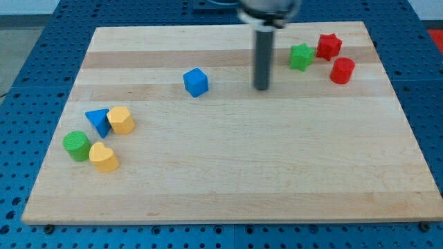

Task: Push the green star up a bit

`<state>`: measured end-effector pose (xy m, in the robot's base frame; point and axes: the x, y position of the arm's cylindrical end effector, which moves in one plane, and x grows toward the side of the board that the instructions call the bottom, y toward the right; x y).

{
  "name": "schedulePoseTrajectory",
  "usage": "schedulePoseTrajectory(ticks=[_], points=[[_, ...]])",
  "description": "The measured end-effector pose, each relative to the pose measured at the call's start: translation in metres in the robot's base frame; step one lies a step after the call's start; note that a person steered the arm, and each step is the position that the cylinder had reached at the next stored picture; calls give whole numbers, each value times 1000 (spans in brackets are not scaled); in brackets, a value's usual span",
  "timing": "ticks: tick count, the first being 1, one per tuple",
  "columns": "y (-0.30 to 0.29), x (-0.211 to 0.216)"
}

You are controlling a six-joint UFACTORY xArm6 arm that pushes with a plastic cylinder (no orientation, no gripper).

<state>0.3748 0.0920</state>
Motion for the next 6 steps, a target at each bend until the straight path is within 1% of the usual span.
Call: schedulePoseTrajectory(ticks=[1,2,4,6], points=[[41,-5],[56,-25],[55,-35],[16,-39]])
